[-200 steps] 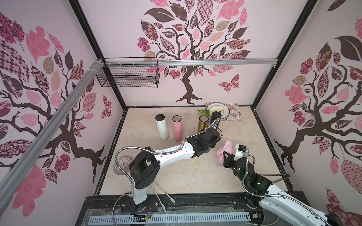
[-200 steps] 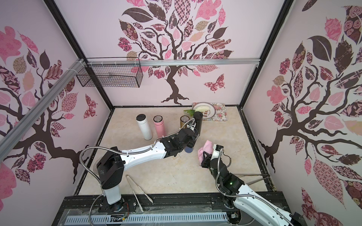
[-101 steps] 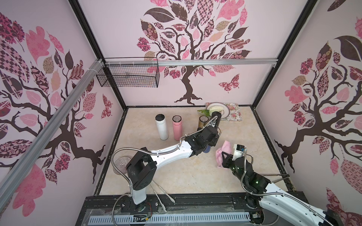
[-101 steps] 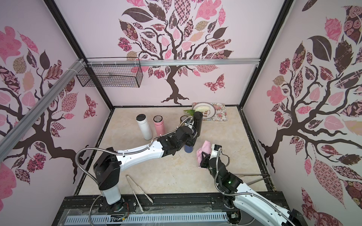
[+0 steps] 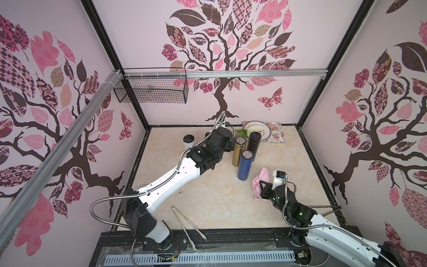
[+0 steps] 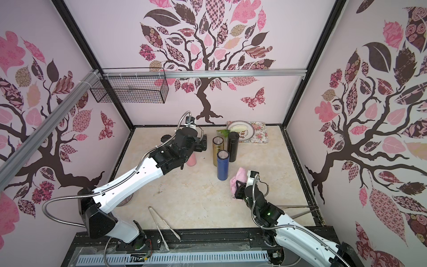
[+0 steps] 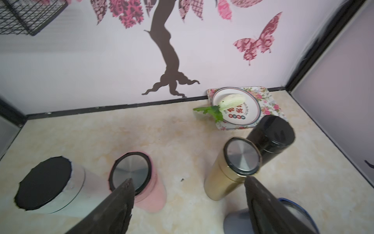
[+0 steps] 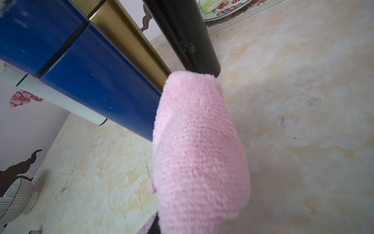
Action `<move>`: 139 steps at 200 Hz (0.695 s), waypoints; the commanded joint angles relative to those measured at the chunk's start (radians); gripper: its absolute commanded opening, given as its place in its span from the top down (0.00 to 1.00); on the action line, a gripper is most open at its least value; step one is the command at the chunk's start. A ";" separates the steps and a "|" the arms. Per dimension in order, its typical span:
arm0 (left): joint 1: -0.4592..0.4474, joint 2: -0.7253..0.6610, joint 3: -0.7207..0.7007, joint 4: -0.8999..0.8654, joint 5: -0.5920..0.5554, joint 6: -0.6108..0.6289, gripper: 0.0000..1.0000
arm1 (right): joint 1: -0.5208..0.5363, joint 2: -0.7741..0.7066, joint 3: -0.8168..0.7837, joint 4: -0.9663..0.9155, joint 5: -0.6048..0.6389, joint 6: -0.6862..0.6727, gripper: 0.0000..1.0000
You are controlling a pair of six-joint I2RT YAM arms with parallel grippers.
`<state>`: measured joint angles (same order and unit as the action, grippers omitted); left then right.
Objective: Wipe the surface of the thermos
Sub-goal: Pick up the thermos from the center of the board.
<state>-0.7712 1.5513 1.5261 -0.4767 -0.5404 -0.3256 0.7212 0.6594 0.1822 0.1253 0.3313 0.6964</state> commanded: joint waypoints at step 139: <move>0.203 0.212 0.074 -0.073 0.149 -0.105 0.13 | -0.003 0.029 0.011 0.069 -0.017 0.015 1.00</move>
<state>-0.5751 1.7401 1.5368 -0.5564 -0.3977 -0.4107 0.7212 0.6807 0.1822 0.1642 0.3130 0.7044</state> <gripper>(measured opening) 0.868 0.116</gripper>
